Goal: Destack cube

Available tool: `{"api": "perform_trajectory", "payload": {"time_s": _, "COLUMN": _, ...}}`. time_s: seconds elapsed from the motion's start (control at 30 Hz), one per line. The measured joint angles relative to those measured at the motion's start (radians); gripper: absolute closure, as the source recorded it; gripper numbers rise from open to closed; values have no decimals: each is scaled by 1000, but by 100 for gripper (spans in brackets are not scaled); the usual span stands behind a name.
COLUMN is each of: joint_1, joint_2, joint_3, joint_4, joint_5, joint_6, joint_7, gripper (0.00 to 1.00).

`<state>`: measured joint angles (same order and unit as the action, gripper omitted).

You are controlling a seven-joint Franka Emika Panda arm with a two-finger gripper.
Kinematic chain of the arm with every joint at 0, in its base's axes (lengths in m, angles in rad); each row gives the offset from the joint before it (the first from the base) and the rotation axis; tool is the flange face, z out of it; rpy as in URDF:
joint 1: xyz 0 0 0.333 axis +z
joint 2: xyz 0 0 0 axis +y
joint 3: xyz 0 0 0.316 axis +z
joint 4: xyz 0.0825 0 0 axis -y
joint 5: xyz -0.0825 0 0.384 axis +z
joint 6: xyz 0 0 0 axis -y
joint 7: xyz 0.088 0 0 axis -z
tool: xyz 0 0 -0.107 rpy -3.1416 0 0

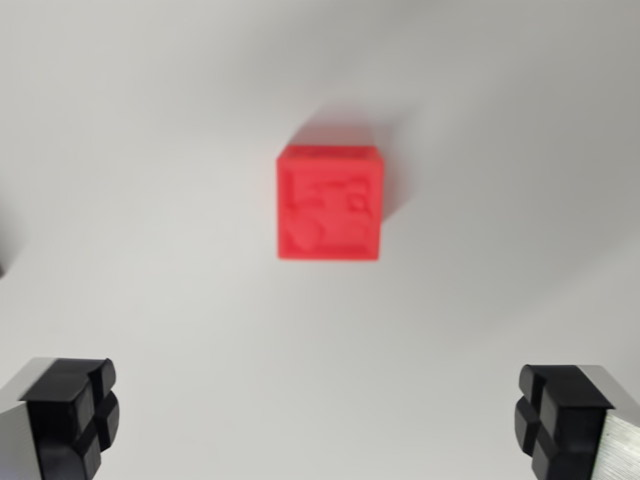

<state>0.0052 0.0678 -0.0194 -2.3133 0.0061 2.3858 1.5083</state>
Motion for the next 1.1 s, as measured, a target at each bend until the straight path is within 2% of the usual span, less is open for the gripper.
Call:
{"api": "perform_trajectory", "payload": {"time_s": 0.67, "joint_1": 0, "joint_2": -108, "joint_3": 0, "joint_4": 73, "joint_5": -2, "joint_6": -182, "joint_7": 1, "gripper": 0}}
{"api": "perform_trajectory", "payload": {"time_s": 1.1, "joint_1": 0, "joint_2": -136, "joint_3": 0, "joint_4": 108, "joint_5": -2, "joint_6": -245, "joint_7": 1, "gripper": 0}}
